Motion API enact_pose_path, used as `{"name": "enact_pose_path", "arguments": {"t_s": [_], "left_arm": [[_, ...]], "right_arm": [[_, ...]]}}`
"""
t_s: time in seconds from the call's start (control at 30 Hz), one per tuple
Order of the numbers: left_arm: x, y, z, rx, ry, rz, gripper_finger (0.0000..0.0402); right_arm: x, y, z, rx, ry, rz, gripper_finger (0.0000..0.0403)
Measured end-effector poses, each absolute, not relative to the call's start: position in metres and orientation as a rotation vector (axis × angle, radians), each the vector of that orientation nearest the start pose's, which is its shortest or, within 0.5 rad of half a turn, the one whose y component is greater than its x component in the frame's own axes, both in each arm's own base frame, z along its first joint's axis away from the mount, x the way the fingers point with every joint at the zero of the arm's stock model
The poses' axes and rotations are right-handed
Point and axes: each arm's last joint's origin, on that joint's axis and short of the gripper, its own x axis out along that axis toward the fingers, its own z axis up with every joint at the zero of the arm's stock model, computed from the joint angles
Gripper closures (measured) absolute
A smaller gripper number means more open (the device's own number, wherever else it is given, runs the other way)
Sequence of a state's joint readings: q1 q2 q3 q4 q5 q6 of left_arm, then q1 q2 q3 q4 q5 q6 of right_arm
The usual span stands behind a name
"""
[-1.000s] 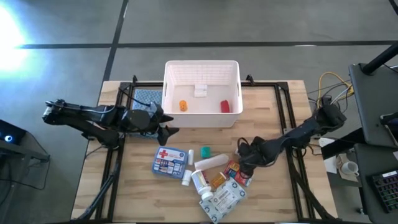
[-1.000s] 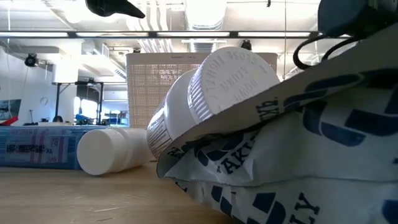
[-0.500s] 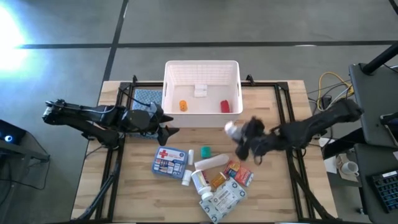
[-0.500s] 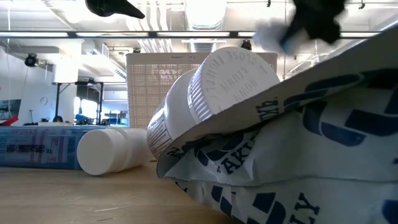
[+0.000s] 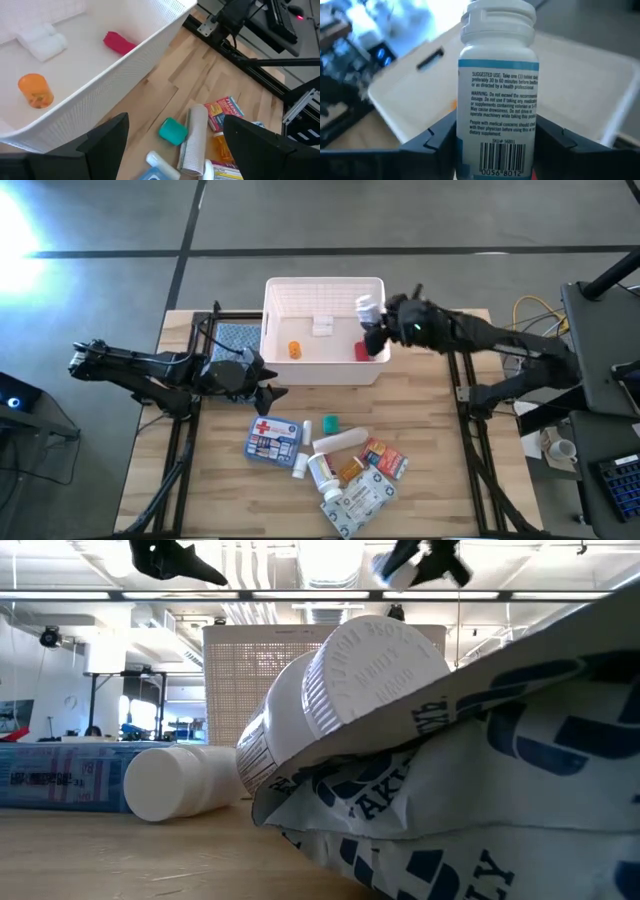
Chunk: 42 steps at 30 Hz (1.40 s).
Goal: Pick & place medical supplies in basket/bin
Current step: Put the white pill bottle into the white bin, then put the green bandage wrap into the white bin
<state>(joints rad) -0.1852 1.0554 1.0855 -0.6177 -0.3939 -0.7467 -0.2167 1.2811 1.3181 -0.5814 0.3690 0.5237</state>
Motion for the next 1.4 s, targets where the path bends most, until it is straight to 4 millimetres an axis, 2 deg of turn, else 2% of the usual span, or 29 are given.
{"name": "enact_pose_path", "arguments": {"t_s": [0.17,0.37,0.57,0.7,0.77,0.93,1.07,1.2,1.4], "left_arm": [[0.210,-0.030,0.348,-0.556,0.459,0.392,0.0100],[0.208,-0.037,0.344,-0.571,0.483,0.371,0.0100],[0.203,-0.041,0.322,-0.705,0.565,0.451,0.0100],[0.203,-0.041,0.299,-0.841,0.589,0.539,0.0100],[0.203,-0.042,0.287,-0.857,0.613,0.566,0.0100],[0.206,-0.050,0.263,-0.757,0.739,0.533,0.0105],[0.208,-0.058,0.248,-0.694,0.863,0.455,0.0109],[0.211,-0.059,0.242,-0.746,0.885,0.474,0.0109],[0.214,-0.060,0.243,-0.744,0.884,0.470,0.0109]], "right_arm": [[0.278,-0.086,0.370,0.482,0.543,-0.618,0.0177],[0.286,-0.086,0.375,0.370,0.642,-0.600,0.0140],[0.272,-0.072,0.391,0.312,0.613,-0.656,0.0117],[0.253,-0.064,0.394,0.353,0.652,-0.722,0.0106],[0.245,-0.059,0.392,0.386,0.699,-0.741,0.0102],[0.227,-0.044,0.386,0.400,0.816,-0.753,0.0097],[0.222,-0.033,0.378,0.400,0.858,-0.740,0.0098],[0.221,-0.023,0.365,0.486,0.908,-0.736,0.0098],[0.222,-0.005,0.333,0.563,1.038,-0.692,0.0100]]}}
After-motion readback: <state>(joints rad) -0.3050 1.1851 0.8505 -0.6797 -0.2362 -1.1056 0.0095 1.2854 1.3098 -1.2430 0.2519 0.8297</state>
